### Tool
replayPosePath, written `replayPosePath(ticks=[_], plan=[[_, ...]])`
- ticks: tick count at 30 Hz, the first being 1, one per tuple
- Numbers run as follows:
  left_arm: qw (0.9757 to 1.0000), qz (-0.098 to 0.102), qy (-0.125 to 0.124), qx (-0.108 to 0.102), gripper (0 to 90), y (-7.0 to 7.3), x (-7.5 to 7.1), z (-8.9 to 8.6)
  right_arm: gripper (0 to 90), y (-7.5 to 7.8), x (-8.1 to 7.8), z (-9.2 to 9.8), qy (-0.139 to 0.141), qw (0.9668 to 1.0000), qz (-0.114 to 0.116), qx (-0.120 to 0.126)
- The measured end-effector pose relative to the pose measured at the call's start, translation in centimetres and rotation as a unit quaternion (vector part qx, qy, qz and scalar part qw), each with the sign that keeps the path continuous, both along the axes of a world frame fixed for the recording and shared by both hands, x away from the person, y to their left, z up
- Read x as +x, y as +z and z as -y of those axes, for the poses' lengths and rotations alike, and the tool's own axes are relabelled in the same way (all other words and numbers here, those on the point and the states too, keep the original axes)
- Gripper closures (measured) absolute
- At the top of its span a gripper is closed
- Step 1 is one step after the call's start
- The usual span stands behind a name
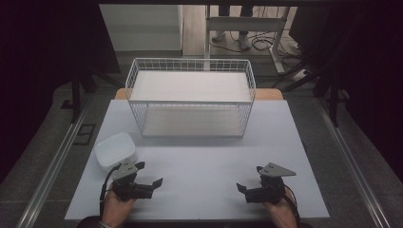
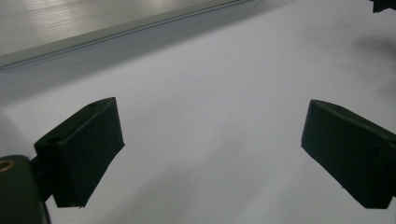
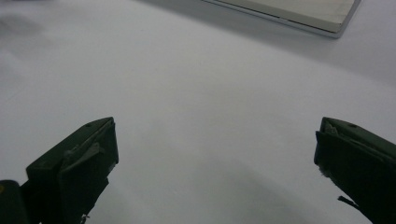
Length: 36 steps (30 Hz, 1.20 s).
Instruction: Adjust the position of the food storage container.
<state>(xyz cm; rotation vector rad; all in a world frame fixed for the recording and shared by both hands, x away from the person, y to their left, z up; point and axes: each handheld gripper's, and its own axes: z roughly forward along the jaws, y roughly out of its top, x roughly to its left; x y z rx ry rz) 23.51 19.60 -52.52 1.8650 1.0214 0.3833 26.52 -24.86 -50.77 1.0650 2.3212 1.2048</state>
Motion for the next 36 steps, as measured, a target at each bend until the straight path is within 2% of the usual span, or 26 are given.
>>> replayPosePath(ticks=[4, 12, 15, 17, 20, 30, 32, 36], plan=[[1.0000, -0.008, 0.001, -0.003, 5.9, 0.0, 0.1, 0.0, 0.0, 0.0, 0.0, 0.0, 0.001, 1.0000, -0.003, 0.003], [0.9999, -0.010, -0.001, -0.007, 7.0, 0.6, 0.0, -0.3, 0.0, 0.0, 0.0, -0.1, -0.001, 1.0000, 0.000, -0.001], [0.9999, 0.004, 0.004, 0.015, 19.3, 1.2, -0.1, -0.5, 0.0, 0.1, -0.1, -0.1, -0.002, 1.0000, 0.003, -0.001], [0.9998, 0.000, 0.004, 0.019, 29.0, 1.4, 0.0, -0.7, 0.0, 0.1, -0.1, -0.1, -0.001, 1.0000, 0.004, -0.002], [0.9998, -0.008, 0.011, 0.017, 42.7, 1.6, 0.3, -1.2, 0.0, 0.1, -0.1, -0.1, -0.001, 1.0000, 0.004, -0.004], [0.9988, -0.014, 0.047, 0.000, 84.8, 2.9, 1.8, -3.4, 0.0, 0.2, -0.2, -0.2, 0.000, 0.9999, 0.015, -0.008], [0.9986, -0.012, 0.051, 0.003, 89.3, 3.2, 2.3, -3.9, 0.0, 0.2, -0.1, -0.2, 0.000, 0.9999, 0.014, -0.008], [0.9972, -0.004, 0.072, 0.018, 89.9, 3.9, 3.4, -5.2, 0.0, 0.2, -0.1, -0.3, 0.002, 0.9999, 0.015, -0.009]])
